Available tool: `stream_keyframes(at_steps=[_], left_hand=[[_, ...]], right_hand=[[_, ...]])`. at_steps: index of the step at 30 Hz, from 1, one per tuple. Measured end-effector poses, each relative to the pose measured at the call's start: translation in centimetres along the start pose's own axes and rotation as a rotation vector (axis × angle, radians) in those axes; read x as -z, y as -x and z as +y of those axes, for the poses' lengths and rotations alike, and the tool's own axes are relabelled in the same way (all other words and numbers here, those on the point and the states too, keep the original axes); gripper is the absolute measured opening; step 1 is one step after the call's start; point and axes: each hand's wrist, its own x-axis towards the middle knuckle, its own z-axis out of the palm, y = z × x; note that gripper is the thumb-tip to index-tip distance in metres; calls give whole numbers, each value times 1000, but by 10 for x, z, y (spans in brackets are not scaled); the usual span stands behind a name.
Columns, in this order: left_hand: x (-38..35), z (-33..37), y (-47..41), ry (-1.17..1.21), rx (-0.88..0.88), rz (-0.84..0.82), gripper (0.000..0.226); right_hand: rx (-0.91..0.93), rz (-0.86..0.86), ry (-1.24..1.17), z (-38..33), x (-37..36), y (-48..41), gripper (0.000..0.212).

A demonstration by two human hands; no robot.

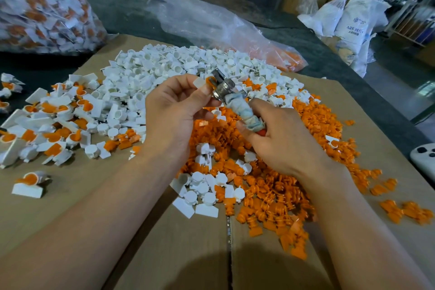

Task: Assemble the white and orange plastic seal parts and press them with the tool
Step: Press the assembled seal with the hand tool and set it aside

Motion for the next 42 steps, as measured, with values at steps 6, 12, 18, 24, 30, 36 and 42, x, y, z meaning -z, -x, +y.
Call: stream_keyframes(at_steps=[6, 12, 18, 24, 30, 36, 42], left_hand=[[0, 1, 1, 38, 17, 14, 20], [-1, 0, 0, 41, 37, 31, 21], [-1, 0, 0, 25, 42, 33, 21], [0, 3, 0, 58, 60, 46, 20], [1, 6, -3, 30, 154, 101, 23], [2, 9, -4, 84, 299, 86, 13], [1, 11, -5, 226, 568, 69, 5]], right_hand=[[-16, 6, -35, 1, -3, -1, 14], [-19, 1, -19, 0, -5, -2, 19], [-4, -6, 23, -1, -5, -2, 11], [22, 26, 63, -3, -6, -1, 17], [-57, 3, 25, 2, -6, -2, 23], [-208, 87, 88, 21, 0, -6, 34], [-313, 62, 164, 35, 1, -8, 36]])
